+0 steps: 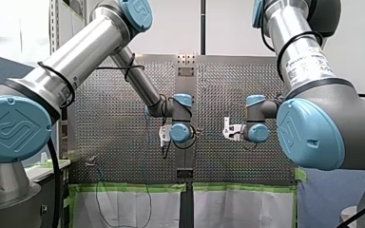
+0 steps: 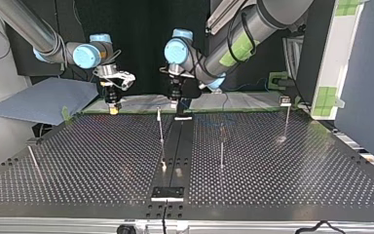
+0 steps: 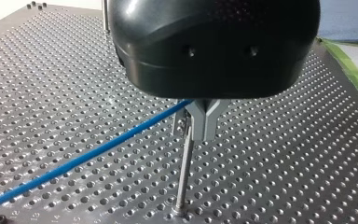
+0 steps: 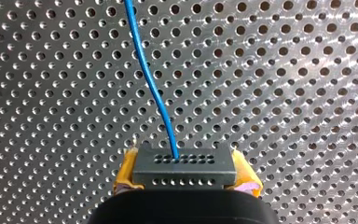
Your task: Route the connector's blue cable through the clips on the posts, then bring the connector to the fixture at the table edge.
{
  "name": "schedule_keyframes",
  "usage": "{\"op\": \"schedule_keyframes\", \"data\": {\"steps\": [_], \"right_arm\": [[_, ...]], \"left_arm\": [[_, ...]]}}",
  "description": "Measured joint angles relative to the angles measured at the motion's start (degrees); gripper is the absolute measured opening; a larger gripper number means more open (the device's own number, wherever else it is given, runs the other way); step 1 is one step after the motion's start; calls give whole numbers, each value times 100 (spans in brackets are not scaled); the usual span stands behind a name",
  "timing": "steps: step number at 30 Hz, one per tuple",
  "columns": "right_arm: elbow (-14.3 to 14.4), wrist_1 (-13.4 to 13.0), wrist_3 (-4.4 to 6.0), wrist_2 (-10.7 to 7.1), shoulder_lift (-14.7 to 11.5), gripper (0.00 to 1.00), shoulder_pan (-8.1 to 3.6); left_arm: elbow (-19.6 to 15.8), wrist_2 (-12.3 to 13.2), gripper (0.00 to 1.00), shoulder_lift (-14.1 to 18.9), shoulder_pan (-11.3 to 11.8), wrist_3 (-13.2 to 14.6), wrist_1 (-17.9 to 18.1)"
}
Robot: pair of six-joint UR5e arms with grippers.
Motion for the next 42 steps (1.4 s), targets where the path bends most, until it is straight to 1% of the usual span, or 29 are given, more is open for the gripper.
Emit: {"op": "schedule_keyframes", "data": {"steps": [9, 18, 22, 28, 34, 42], "right_arm": [[-52, 13, -15, -4, 14, 0, -7], [-89, 24, -37, 1, 32, 0, -6], [-96, 27, -45, 3, 42, 0, -5], [-108, 29, -58, 4, 50, 0, -5], [-134, 32, -60, 5, 56, 0, -4], [-206, 79, -64, 8, 61, 0, -15]], "left_arm": [[69, 10, 0, 0, 48, -7, -63], [130, -40, 0, -26, 90, -15, -157], [239, -48, 0, -132, 118, -40, -267], [413, -42, 0, -175, 130, -60, -377], [485, -13, 0, -184, 132, -62, -428], [603, 44, 0, -294, 122, -63, -509]]}}
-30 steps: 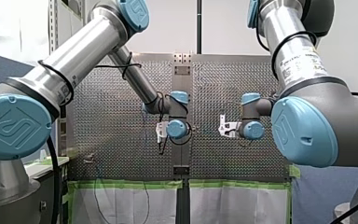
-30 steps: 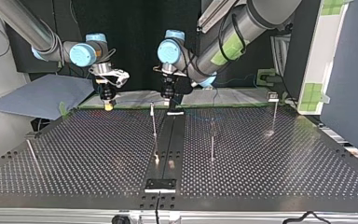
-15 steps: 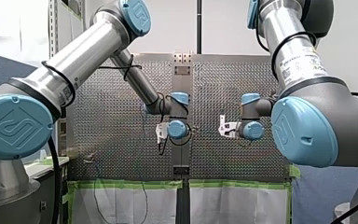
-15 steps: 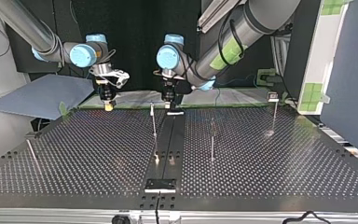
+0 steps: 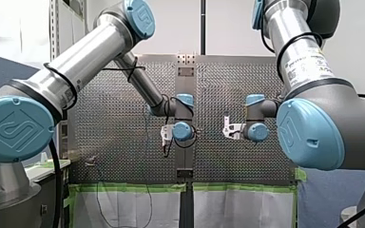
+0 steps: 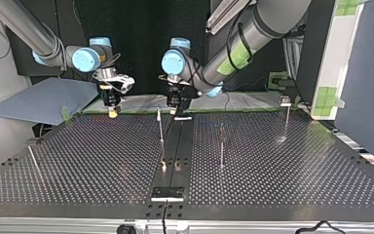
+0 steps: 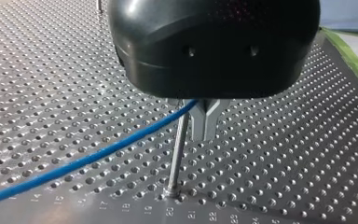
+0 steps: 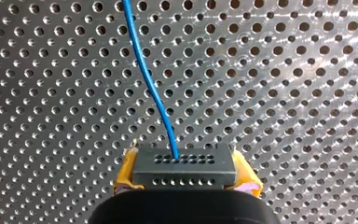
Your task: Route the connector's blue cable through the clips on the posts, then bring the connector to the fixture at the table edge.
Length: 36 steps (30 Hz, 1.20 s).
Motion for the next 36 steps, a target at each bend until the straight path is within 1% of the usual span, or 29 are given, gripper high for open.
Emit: {"op": "schedule_keyframes", "data": {"steps": [6, 13, 27, 36], "right_arm": [[-10, -1, -5, 3, 9, 0, -32], [-41, -9, -6, 4, 23, 0, -57], [-151, 33, -6, 12, 37, 0, -82], [-214, 50, 7, 120, 42, 0, -134]], "left_arm": [[71, 6, 0, -14, -4, 0, -37], [280, 98, 0, -17, 8, -9, -225], [508, 115, 0, -23, 79, -67, -401], [529, 200, 0, -24, 207, -116, -484]]}}
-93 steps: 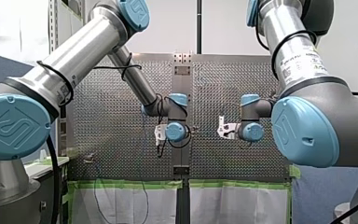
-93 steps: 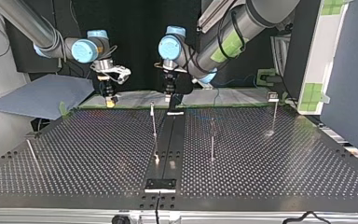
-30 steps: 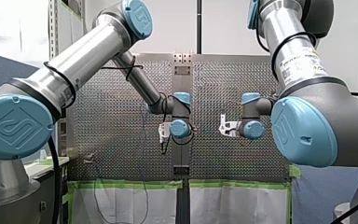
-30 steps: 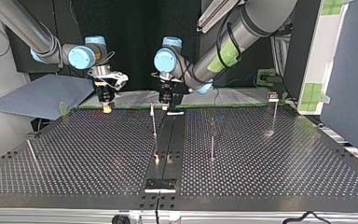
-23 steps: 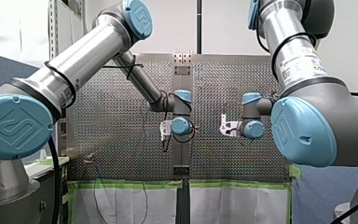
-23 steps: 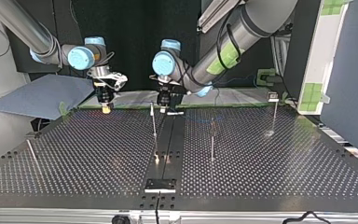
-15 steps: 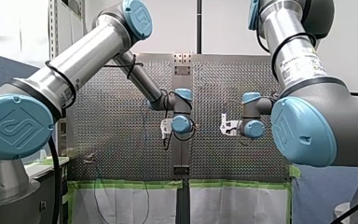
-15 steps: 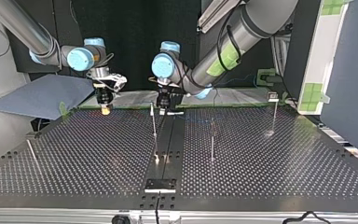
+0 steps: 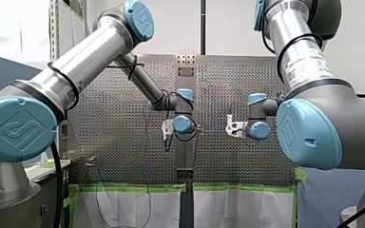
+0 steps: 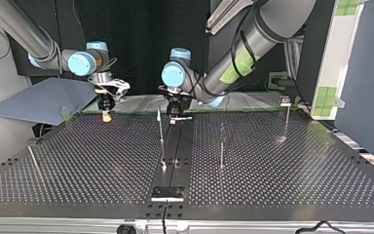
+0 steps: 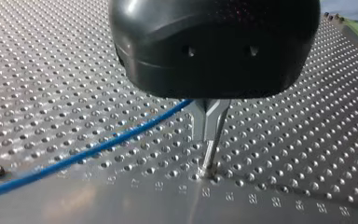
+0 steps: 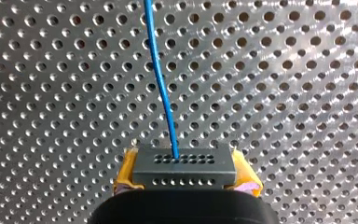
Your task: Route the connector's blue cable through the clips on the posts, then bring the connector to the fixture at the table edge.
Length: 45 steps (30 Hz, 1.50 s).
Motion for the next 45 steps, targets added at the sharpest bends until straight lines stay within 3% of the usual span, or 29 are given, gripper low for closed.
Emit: {"op": "schedule_keyframes", "data": {"steps": [12, 13, 14, 15, 16, 17, 18, 20, 27, 28, 38, 45], "right_arm": [[-12, 14, -13, 8, 9, 0, -11], [-12, 15, -13, 7, 9, 0, -11], [-12, 14, -13, 3, 9, 0, -11], [-14, 13, -13, -6, 9, 0, -8], [-14, 12, -13, -17, 9, 0, -4], [-16, 10, -13, -31, 9, 0, 1], [-16, 10, -13, -39, 9, 0, 5], [-16, 8, -13, -53, 9, 0, 11], [-18, 6, -15, -70, 9, 0, 26], [-18, 6, -16, -71, 9, 0, 27], [-18, 14, -30, -72, 17, 0, 30], [-18, 7, -30, -72, 26, 0, 31]], "left_arm": [[-1, 64, 0, 3, 38, -16, -68], [-2, 82, 9, 5, 37, -16, -73], [-2, 102, 25, 6, 34, -16, -76], [-2, 122, 25, 5, 31, -14, -79], [-2, 145, 45, 4, 26, -8, -83], [-2, 153, 56, 6, 20, 2, -85], [-3, 151, 56, 7, 10, 22, -91], [-4, 108, 75, 7, -16, 94, -120], [-3, 151, 93, 9, -60, 287, -279], [-3, 174, 100, 9, -56, 298, -326], [-6, 543, 100, 152, -177, 629, -756], [-175, 669, 100, 216, -317, 816, -893]]}}
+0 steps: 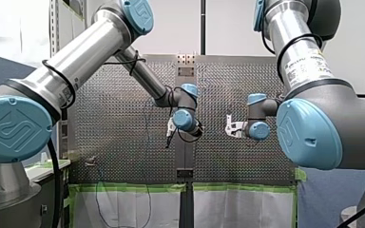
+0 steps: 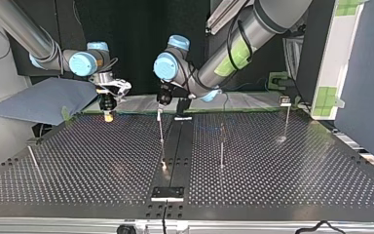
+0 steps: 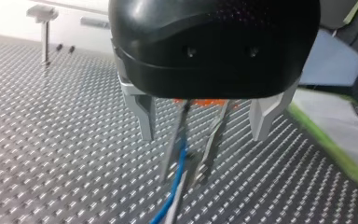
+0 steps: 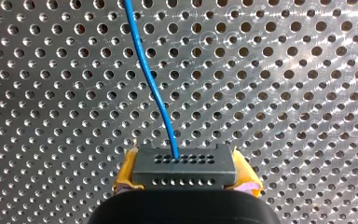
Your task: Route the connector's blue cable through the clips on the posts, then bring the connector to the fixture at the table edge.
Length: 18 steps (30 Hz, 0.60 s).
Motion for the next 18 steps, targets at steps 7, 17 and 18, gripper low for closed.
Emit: {"op": "schedule_keyframes", "data": {"steps": [7, 17, 18], "right_arm": [[0, -7, 0, -22, 1, 0, 1], [0, 8, 0, -26, 1, 0, 4], [0, 9, 0, -26, 1, 0, 5]], "left_arm": [[-326, -23, 100, 28, -30, 33, 202], [-445, -162, 100, 203, -53, 1, 353], [-472, -188, 100, 238, -54, -18, 376]]}}
